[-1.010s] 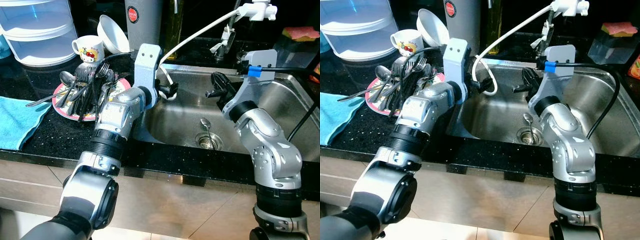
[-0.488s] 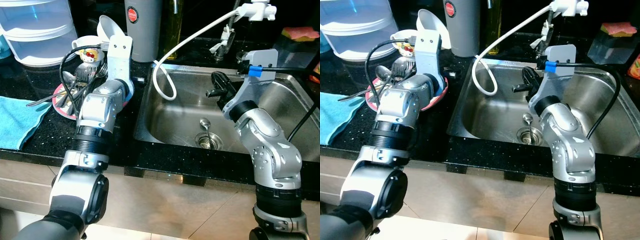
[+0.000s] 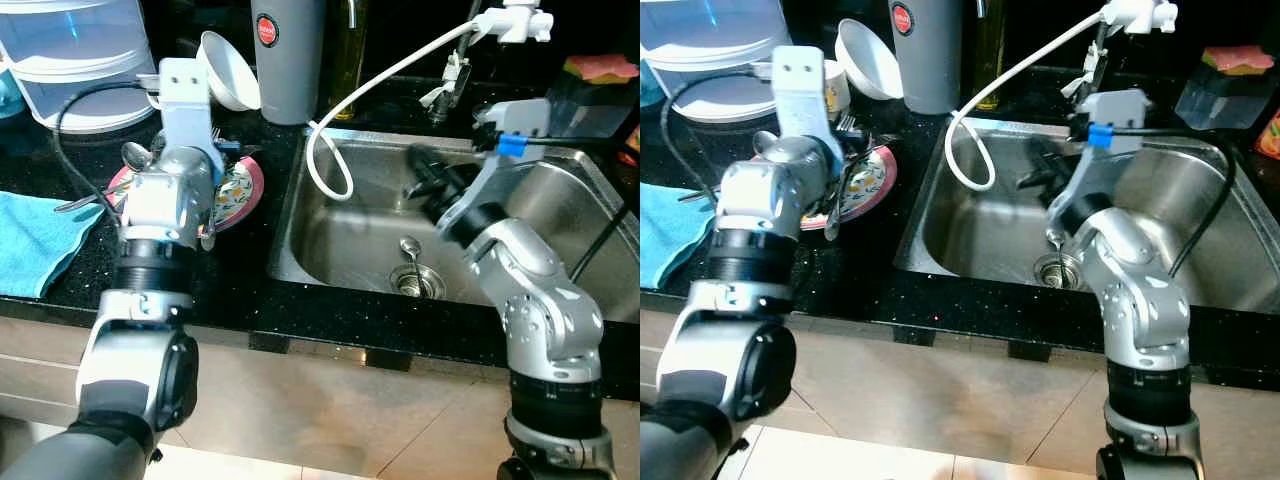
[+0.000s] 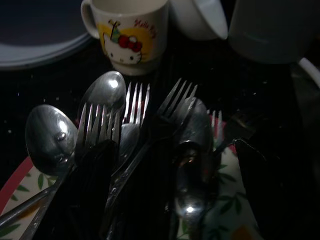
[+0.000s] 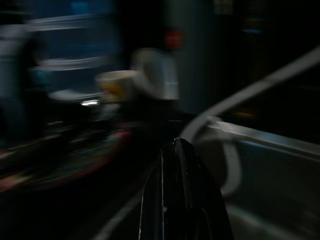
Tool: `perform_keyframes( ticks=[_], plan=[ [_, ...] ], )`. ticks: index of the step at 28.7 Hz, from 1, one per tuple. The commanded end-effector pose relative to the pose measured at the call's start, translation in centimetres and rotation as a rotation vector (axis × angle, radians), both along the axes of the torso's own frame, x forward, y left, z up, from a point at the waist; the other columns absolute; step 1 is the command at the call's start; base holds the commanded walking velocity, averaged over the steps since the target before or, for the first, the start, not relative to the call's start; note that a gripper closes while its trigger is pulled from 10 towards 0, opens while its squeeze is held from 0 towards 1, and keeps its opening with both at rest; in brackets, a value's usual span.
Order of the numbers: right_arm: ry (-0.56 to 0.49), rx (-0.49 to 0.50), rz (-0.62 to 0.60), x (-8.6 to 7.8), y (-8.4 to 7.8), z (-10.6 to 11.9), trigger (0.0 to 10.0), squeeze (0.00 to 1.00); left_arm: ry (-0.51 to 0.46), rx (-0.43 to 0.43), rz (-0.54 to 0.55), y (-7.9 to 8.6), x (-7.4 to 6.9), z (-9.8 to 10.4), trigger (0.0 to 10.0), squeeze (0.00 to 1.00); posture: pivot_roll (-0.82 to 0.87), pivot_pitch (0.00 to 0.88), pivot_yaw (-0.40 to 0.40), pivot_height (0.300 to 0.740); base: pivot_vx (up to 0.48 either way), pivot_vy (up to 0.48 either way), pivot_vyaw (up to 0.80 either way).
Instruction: Kitchen organization
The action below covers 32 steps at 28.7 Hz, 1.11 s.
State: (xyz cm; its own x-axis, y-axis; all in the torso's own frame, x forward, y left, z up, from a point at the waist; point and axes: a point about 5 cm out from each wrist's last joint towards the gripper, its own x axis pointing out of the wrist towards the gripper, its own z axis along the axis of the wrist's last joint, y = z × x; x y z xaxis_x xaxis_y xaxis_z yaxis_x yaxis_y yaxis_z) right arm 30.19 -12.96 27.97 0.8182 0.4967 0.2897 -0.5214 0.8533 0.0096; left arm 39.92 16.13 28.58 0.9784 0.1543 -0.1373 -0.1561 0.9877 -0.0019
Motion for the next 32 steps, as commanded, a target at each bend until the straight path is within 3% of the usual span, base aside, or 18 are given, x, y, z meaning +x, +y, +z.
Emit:
perform_keyframes(
  ticks=[1, 7, 17, 18, 19, 22, 25, 26, 27, 29, 32],
  plan=[
    [0.003, -0.016, 0.053, -0.5, 0.6, -0.1, 10.0, 0.0, 0.0, -0.002, 0.019, 0.7, 0.2, 0.1, 10.0, 0.0, 0.06, 0.058, 0.02, 0.74, 0.0, 0.0, 0.0],
    [0.002, -0.021, 0.138, -1.1, 1.7, -0.3, 10.0, 0.0, 0.03, -0.03, 0.02, 1.6, 0.8, -0.5, 10.0, 0.0, 0.06, 0.066, 0.02, 0.74, 0.0, 0.0, 0.0],
    [0.011, -0.031, 0.125, -0.9, 1.5, -0.3, 10.0, 0.0, 0.076, -0.223, -0.067, 1.8, 1.5, -1.3, 10.0, 0.0, 0.05, 0.079, 0.015, 0.74, 0.0, 0.0, 0.0],
    [0.007, -0.031, 0.116, -0.8, 1.4, -0.2, 10.0, 0.0, 0.081, -0.24, -0.069, 2.0, 1.6, -1.4, 7.1, 0.0, 0.05, 0.083, 0.014, 0.74, 0.0, 0.0, 0.0],
    [0.006, -0.03, 0.113, -0.8, 1.4, -0.2, 10.0, 0.0, 0.081, -0.24, -0.062, 2.1, 1.6, -1.4, 7.1, 0.0, 0.05, 0.083, 0.014, 0.74, 0.0, 0.0, 0.0],
    [0.007, -0.022, 0.097, -0.7, 1.2, -0.1, 10.0, 0.0, 0.081, -0.235, -0.03, 2.7, 1.6, -1.4, 4.9, 0.0, 0.05, 0.087, 0.014, 0.74, 0.0, 0.0, 0.0],
    [0.008, -0.02, 0.094, -0.7, 1.1, -0.1, 10.0, 0.0, 0.089, -0.247, -0.027, 2.8, 1.7, -1.5, 4.2, 0.0, 0.05, 0.089, 0.014, 0.74, 0.0, 0.0, 0.0],
    [0.009, -0.02, 0.093, -0.7, 1.1, -0.1, 10.0, 0.0, 0.093, -0.25, -0.025, 2.8, 1.7, -1.6, 3.1, 0.0, 0.05, 0.089, 0.014, 0.74, 0.0, 0.0, 0.0],
    [0.01, -0.019, 0.09, -0.7, 1.1, -0.1, 10.0, 0.0, 0.102, -0.264, -0.031, 2.8, 1.7, -1.8, 0.5, 0.0, 0.05, 0.089, 0.014, 0.74, 0.0, 0.0, 0.0],
    [0.01, -0.018, 0.088, -0.7, 1.1, -0.1, 10.0, 0.0, 0.106, -0.264, -0.029, 2.8, 1.7, -1.9, 0.0, 0.0, 0.05, 0.089, 0.014, 0.74, 0.0, 0.0, 0.0],
    [0.009, -0.016, 0.086, -0.6, 1.1, -0.1, 10.0, 0.0, 0.113, -0.273, -0.03, 2.8, 1.7, -2.0, 0.0, 0.0, 0.05, 0.091, 0.012, 0.74, 0.0, 0.0, 0.0]
  ],
)
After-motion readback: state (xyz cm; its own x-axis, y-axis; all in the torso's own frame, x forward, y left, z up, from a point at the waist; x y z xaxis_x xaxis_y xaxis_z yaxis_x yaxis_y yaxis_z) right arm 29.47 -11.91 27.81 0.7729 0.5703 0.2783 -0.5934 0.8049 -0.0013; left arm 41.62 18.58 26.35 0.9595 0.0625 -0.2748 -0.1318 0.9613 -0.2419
